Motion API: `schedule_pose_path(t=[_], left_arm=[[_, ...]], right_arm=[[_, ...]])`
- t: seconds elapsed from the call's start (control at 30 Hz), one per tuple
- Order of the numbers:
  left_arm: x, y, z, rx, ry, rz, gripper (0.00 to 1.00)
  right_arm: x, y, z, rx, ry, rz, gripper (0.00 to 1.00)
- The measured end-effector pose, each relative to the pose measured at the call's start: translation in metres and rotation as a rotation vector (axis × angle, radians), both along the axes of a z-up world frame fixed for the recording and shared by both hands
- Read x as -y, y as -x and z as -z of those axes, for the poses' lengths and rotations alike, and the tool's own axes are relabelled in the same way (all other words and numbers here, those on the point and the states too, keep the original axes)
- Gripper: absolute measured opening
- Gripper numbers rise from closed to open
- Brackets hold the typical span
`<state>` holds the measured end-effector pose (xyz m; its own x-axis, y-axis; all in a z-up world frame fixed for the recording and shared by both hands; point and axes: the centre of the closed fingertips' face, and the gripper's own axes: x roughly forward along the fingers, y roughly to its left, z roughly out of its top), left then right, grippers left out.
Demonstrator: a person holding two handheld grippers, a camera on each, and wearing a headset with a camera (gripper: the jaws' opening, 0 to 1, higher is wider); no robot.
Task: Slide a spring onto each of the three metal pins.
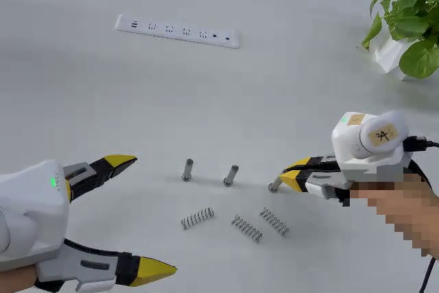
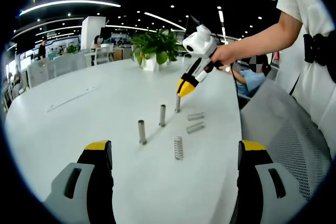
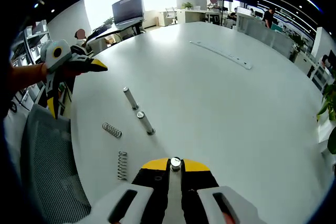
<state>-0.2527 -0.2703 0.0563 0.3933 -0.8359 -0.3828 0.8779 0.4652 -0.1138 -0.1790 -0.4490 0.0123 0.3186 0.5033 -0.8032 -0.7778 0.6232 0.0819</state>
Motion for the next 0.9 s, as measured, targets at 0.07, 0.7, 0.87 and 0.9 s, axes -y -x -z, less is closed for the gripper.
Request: schedule_pose_path(t=[0.07,0.7,0.87,0.9], left_arm=[[-0.0002,-0.0001,0.0001,0.001,-0.001,0.001,0.99],[-0.0008,-0.0005,0.0004,0.001,0.002,0.0,0.99],[-0.0007,-0.0005,0.0003,0.0,0.005,-0.001,0.99],[-0.001,-0.0006,0.0006,0.0,0.004,-0.001,0.99]], right_arm=[[-0.0012,0.0002,0.0002,0.002,-0.001,-0.005,0.04],[-0.0043,0.0021,0.0014,0.015,0.001,-0.018,0.05],[-0.0062,0.0027,0.0014,0.018,-0.003,-0.027,0.05],[-0.0062,0.0027,0.0015,0.018,-0.001,-0.028,0.05]])
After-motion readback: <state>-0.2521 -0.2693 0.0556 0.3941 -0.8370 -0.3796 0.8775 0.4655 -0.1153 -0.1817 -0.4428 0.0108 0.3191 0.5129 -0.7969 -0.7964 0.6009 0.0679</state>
